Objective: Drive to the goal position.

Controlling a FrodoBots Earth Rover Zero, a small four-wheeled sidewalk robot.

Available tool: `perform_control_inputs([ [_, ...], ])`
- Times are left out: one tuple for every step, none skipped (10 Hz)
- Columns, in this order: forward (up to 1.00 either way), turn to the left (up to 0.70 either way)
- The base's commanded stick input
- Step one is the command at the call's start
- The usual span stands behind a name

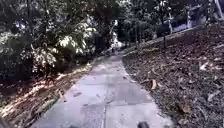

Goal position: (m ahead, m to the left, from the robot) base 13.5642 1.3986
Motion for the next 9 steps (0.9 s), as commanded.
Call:
perform_control_inputs([
  [0.5,0.0],
  [0.5,0.0],
  [0.5,0.0],
  [0.5,0.0],
  [0.5,0.0],
  [0.5,0.0],
  [0.5,0.0],
  [0.5,0.0],
  [0.5,0.0],
])
